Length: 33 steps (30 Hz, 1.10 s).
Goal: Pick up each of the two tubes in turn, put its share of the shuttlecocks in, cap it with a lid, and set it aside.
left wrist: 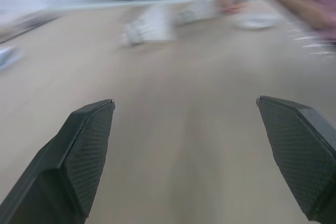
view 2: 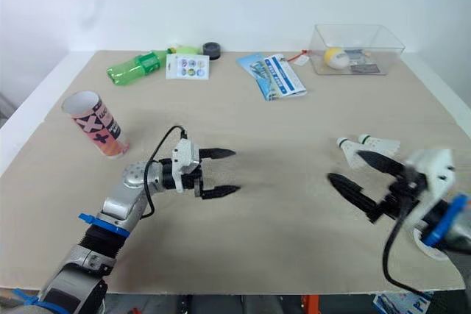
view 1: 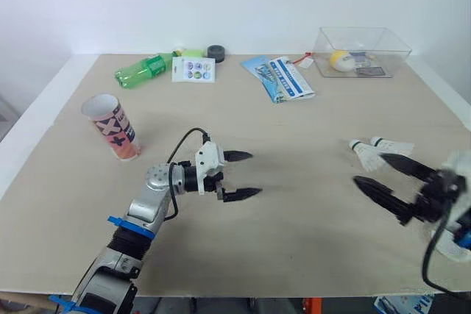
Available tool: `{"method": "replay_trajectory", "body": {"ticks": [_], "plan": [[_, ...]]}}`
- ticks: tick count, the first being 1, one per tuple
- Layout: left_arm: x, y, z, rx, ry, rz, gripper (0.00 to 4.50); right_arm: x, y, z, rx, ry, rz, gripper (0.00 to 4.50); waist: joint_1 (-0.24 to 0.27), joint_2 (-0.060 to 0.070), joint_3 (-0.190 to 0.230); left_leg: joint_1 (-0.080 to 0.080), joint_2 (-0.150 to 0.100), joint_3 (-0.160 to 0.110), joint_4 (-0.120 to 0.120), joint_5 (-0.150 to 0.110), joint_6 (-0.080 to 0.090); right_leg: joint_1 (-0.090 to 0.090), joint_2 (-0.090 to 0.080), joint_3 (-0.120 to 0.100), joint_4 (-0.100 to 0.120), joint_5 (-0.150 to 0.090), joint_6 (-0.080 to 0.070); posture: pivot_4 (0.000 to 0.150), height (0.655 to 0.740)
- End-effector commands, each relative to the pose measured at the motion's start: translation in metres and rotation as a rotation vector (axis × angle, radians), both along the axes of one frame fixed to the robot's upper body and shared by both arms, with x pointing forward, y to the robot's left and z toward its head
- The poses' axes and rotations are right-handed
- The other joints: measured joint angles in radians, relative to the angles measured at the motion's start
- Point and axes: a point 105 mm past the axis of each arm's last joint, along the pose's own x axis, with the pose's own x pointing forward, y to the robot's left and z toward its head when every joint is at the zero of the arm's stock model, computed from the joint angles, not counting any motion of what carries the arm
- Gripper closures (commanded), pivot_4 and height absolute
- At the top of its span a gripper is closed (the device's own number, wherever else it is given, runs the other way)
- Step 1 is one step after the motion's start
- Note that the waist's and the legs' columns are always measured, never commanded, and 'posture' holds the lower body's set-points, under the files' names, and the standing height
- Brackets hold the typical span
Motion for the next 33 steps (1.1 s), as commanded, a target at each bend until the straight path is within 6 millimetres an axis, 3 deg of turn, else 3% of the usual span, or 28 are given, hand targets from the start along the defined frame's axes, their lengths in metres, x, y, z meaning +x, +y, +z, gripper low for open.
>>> {"method": "replay_trajectory", "body": {"ticks": [1,5,11,17,24,33], "plan": [[0.013,0.022,0.011,-0.031,-0.033,0.209,0.0,0.013,0.043,-0.008,-0.011,-0.047,0.277,0.06,0.001,-0.002,0.001,0.0,0.0,-0.001,0.0,0.0,0.0,0.0,0.0,0.0,0.0,0.0,0.001,0.15,0.74],[0.013,0.042,0.015,-0.061,-0.027,0.391,0.0,0.032,0.077,-0.022,-0.027,-0.051,0.482,0.06,0.005,-0.002,0.002,-0.003,0.0,-0.003,-0.001,-0.001,-0.001,-0.002,0.0,-0.002,-0.001,0.001,0.007,0.15,0.74],[-0.006,0.082,0.018,-0.123,-0.016,0.728,0.0,0.064,0.114,-0.034,-0.033,-0.033,0.668,0.06,0.005,-0.003,0.003,-0.005,0.0,-0.004,-0.001,-0.002,-0.003,-0.002,-0.001,-0.004,-0.001,0.003,0.004,0.15,0.74],[-0.022,0.126,0.014,-0.182,0.003,1.054,0.0,0.076,0.134,-0.039,-0.023,-0.045,0.711,0.06,0.009,-0.003,0.003,-0.004,0.0,-0.006,0.0,0.0,-0.006,-0.001,0.0,-0.006,-0.001,0.004,0.004,0.15,0.74],[-0.035,0.172,0.0,-0.275,0.07,1.361,0.0,0.077,0.142,-0.043,-0.024,-0.052,0.718,0.06,0.006,-0.003,0.003,-0.002,0.001,-0.006,0.0,0.003,-0.006,-0.001,0.0,-0.007,-0.001,0.006,0.002,0.15,0.74],[-0.009,0.189,-0.022,-0.326,0.224,1.345,0.0,0.085,0.152,-0.041,-0.027,-0.109,0.678,0.06,0.003,-0.003,0.003,-0.003,0.001,-0.006,0.0,0.004,-0.008,-0.001,0.001,-0.007,-0.001,0.008,0.003,0.15,0.74]]}}
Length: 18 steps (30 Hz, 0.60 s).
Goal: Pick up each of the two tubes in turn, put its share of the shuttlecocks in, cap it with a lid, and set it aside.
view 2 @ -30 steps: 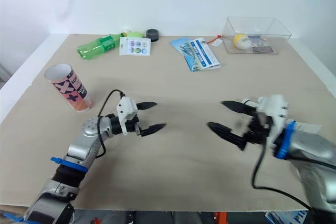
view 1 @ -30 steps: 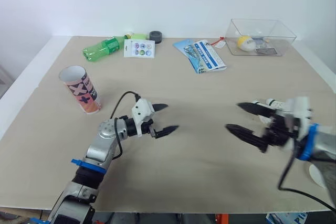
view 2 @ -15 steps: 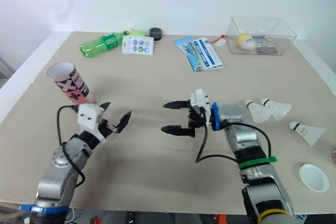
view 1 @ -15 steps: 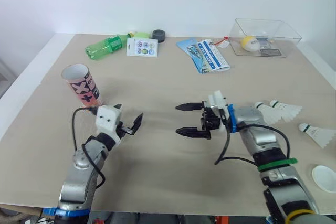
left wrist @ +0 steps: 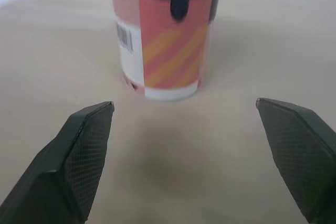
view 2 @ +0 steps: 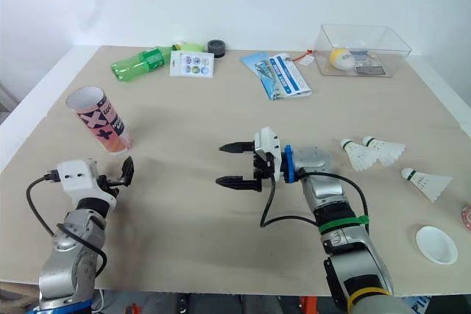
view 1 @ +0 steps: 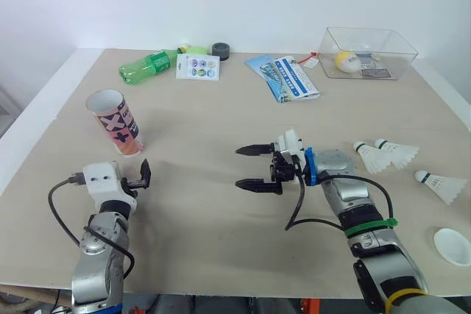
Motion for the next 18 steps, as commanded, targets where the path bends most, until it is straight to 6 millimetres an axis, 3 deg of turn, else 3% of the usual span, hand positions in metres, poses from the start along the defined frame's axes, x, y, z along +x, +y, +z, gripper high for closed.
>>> {"method": "replay_trajectory", "body": {"ticks": [1,7,18], "plan": [[0.016,0.015,0.005,-0.053,-0.019,-0.017,0.0,0.006,0.005,0.015,0.028,-0.063,-0.012,0.06,-0.001,0.0,0.0,0.0,0.0,0.0,0.0,0.0,0.0,0.0,0.0,0.0,0.0,0.0,0.0,0.15,0.74],[0.033,0.037,-0.002,0.021,0.033,-0.033,0.0,0.005,0.006,0.013,0.021,-0.067,-0.031,0.06,-0.004,0.0,0.0,0.0,0.001,-0.002,-0.001,0.0,-0.001,0.0,0.002,-0.001,0.0,0.0,-0.001,0.15,0.74],[0.068,0.042,-0.011,0.109,0.078,-0.149,0.0,0.006,0.001,0.016,0.021,-0.088,-0.079,0.06,-0.002,0.0,0.0,0.001,0.001,-0.005,-0.001,0.004,-0.003,0.001,0.003,-0.003,0.002,0.002,-0.002,0.15,0.74]]}}
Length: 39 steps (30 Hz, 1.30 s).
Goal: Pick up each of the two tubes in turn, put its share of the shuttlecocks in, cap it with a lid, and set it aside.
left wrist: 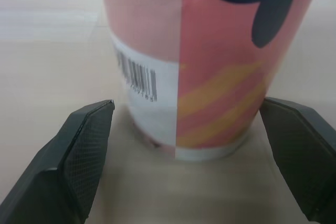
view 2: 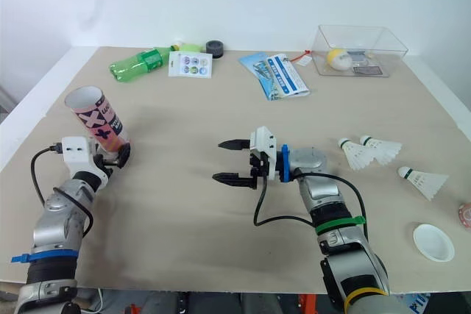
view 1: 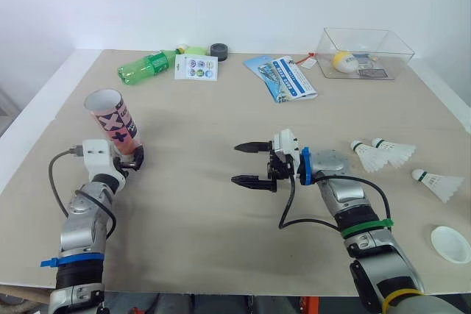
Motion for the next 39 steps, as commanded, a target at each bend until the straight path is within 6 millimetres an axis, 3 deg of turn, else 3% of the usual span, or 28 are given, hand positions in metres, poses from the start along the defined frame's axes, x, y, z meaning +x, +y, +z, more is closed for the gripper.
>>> {"method": "replay_trajectory", "body": {"ticks": [1,10,12,14,26,29,32,36,39], "plan": [[0.01,0.003,-0.009,0.029,0.034,-0.041,0.0,-0.001,-0.003,0.015,0.021,-0.061,-0.012,0.06,0.001,0.0,0.0,0.0,0.0,-0.001,0.0,0.001,0.0,0.0,0.0,-0.001,0.0,0.0,0.0,0.15,0.74],[0.028,0.001,-0.011,0.061,0.047,-0.152,0.0,-0.004,-0.004,0.017,0.01,-0.071,-0.011,0.06,0.001,0.001,0.0,0.0,0.0,-0.001,-0.003,0.007,-0.003,0.0,0.0,-0.001,0.0,0.002,-0.004,0.15,0.74],[0.029,0.002,-0.011,0.087,0.049,-0.158,0.49,-0.004,-0.004,0.017,0.007,-0.071,-0.012,0.0,0.001,0.001,0.0,0.0,0.0,-0.001,-0.003,0.008,-0.003,-0.001,0.0,-0.001,0.0,0.003,-0.004,0.15,0.74],[0.029,0.003,-0.01,0.109,0.039,-0.162,0.49,-0.004,-0.005,0.018,0.007,-0.072,-0.014,0.0,0.001,0.001,-0.001,0.0,0.0,-0.001,-0.003,0.008,-0.003,-0.001,0.0,-0.001,0.0,0.003,-0.004,0.15,0.74],[0.012,0.0,0.0,0.201,-0.017,-0.226,0.49,-0.006,-0.005,0.015,0.017,-0.053,-0.04,0.0,0.0,0.001,-0.001,0.0,0.0,-0.001,-0.007,0.008,-0.004,-0.003,0.0,-0.001,0.0,0.003,-0.001,0.15,0.74],[0.005,-0.012,0.008,0.249,-0.044,-0.317,0.49,-0.004,-0.006,0.017,0.021,-0.054,-0.056,0.0,0.0,0.001,-0.001,-0.001,0.0,-0.001,-0.008,0.008,-0.005,-0.004,0.0,-0.001,0.0,0.002,-0.001,0.15,0.74],[-0.008,-0.05,0.023,0.41,-0.069,-0.582,0.49,0.002,-0.015,0.031,0.081,-0.04,-0.123,0.0,0.003,0.001,0.0,-0.002,0.0,-0.001,-0.008,0.007,-0.005,-0.005,-0.001,-0.001,0.0,0.001,-0.002,0.15,0.74],[-0.027,-0.087,0.023,0.517,0.008,-0.884,0.49,-0.002,-0.024,0.037,0.121,-0.04,-0.127,0.0,0.012,0.001,0.0,-0.006,-0.001,-0.002,-0.008,0.008,-0.005,-0.007,-0.001,-0.001,-0.001,0.0,-0.004,0.15,0.74],[-0.033,-0.103,0.024,0.572,0.081,-1.044,0.49,-0.007,-0.028,0.034,0.118,-0.023,-0.116,0.0,0.013,0.001,0.0,-0.006,-0.001,-0.002,-0.008,0.008,-0.005,-0.007,-0.001,-0.001,-0.001,-0.001,-0.006,0.15,0.74]]}}
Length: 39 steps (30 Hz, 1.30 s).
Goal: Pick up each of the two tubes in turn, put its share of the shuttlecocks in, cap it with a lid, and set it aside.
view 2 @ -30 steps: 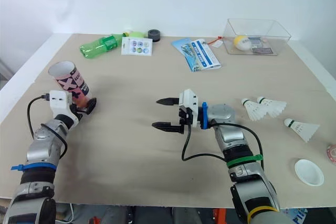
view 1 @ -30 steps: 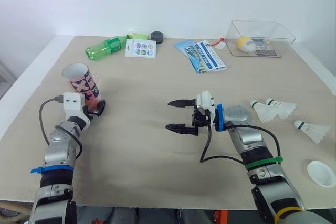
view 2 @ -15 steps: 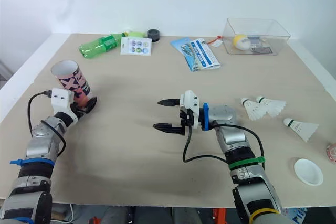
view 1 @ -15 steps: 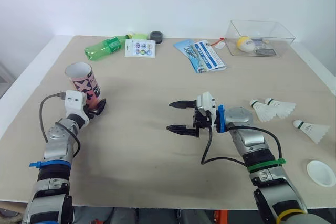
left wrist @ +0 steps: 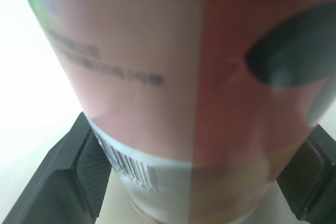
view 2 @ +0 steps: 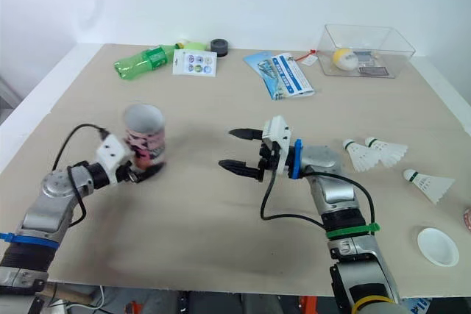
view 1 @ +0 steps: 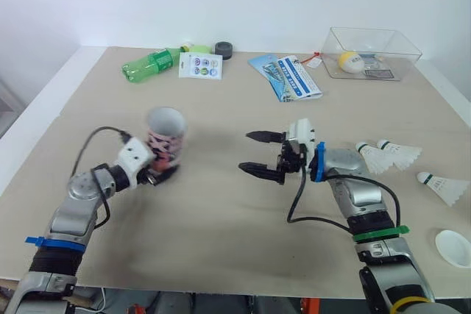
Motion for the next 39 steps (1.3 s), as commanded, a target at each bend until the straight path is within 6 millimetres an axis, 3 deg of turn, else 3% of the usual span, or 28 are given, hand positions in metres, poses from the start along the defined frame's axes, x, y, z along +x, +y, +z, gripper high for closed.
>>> {"method": "replay_trajectory", "body": {"ticks": [1,12,20,23,27,30,34,39], "plan": [[-0.007,-0.022,0.008,0.077,0.081,-0.172,0.49,-0.008,-0.006,0.008,0.021,-0.022,0.023,0.0,0.001,0.0,0.0,0.0,0.0,0.0,0.0,0.0,0.0,0.0,0.0,0.0,0.0,0.0,0.0,0.15,0.74],[0.003,-0.061,0.023,0.37,0.247,-0.483,0.49,-0.019,-0.012,0.005,-0.029,-0.015,0.048,0.0,0.005,0.0,0.0,-0.001,0.0,-0.001,0.001,-0.001,0.001,-0.001,0.001,-0.001,0.0,0.0,0.004,0.15,0.74],[0.002,-0.083,0.032,0.372,0.259,-0.548,0.49,-0.026,-0.023,0.002,-0.013,0.003,-0.023,0.0,0.009,0.001,0.001,-0.002,0.0,-0.002,0.001,-0.002,0.002,-0.001,0.001,-0.001,0.001,-0.002,0.005,0.15,0.74],[0.002,-0.087,0.027,0.383,0.253,-0.549,0.49,-0.019,-0.049,0.009,0.043,0.033,-0.221,0.0,0.012,0.001,0.001,-0.002,0.0,-0.002,0.001,-0.002,0.003,-0.001,0.001,-0.002,0.001,-0.001,0.005,0.15,0.74],[0.005,-0.088,0.023,0.421,0.219,-0.538,0.49,-0.018,-0.069,0.013,0.071,0.048,-0.366,0.0,0.014,0.001,0.001,-0.002,-0.001,-0.002,0.002,-0.002,0.003,0.0,0.0,-0.002,0.001,-0.001,0.005,0.15,0.74],[0.002,-0.096,0.021,0.434,0.198,-0.553,0.49,-0.024,-0.109,0.012,0.079,0.097,-0.608,0.0,0.018,0.001,0.0,-0.002,-0.001,-0.003,0.002,-0.002,0.003,0.0,0.0,-0.002,0.001,-0.001,0.005,0.15,0.74],[-0.002,-0.102,0.019,0.432,0.201,-0.577,0.49,-0.039,-0.14,0.007,0.038,0.152,-0.739,0.0,0.022,0.001,0.0,-0.003,-0.003,-0.003,0.004,-0.002,0.003,0.001,-0.002,-0.002,0.001,-0.002,0.005,0.15,0.74],[0.003,-0.098,0.013,0.482,0.193,-0.565,0.49,-0.045,-0.2,0.007,-0.005,0.083,-1.099,0.0,0.021,0.001,0.0,-0.002,-0.003,-0.002,0.005,-0.002,0.003,0.002,-0.003,-0.001,0.001,-0.002,0.003,0.15,0.74]]}}
